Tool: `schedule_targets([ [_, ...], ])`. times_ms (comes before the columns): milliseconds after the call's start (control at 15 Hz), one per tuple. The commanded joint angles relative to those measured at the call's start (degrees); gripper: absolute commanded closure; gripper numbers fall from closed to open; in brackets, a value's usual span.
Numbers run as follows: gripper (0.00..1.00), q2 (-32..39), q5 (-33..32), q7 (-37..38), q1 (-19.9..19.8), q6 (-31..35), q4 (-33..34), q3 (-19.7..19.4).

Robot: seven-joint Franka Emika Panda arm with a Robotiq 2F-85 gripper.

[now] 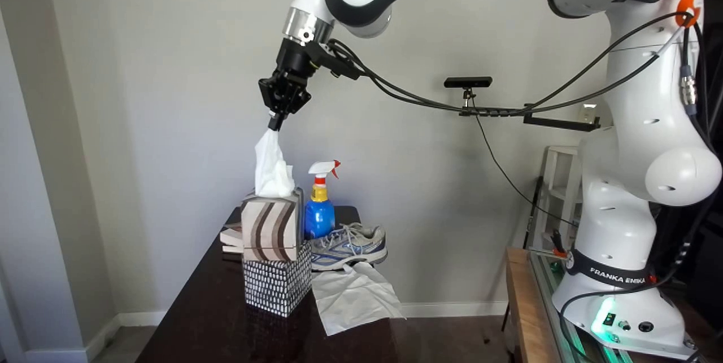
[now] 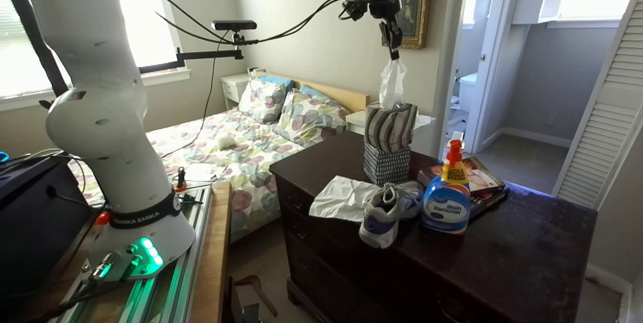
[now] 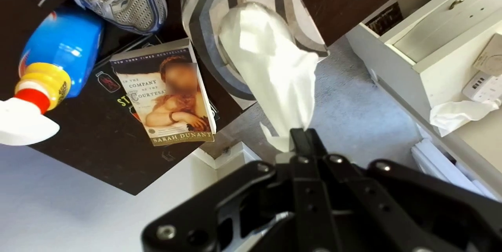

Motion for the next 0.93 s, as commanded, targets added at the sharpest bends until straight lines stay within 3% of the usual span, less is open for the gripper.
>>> schedule_targets([
  [0,1.0,-3.4,0.7,0.9,-0.7,-2.1,-1.5,0.1],
  [867,1.0,-9.7,0.4,1.3,-3.1,-2.3,-1.4,-0.2],
])
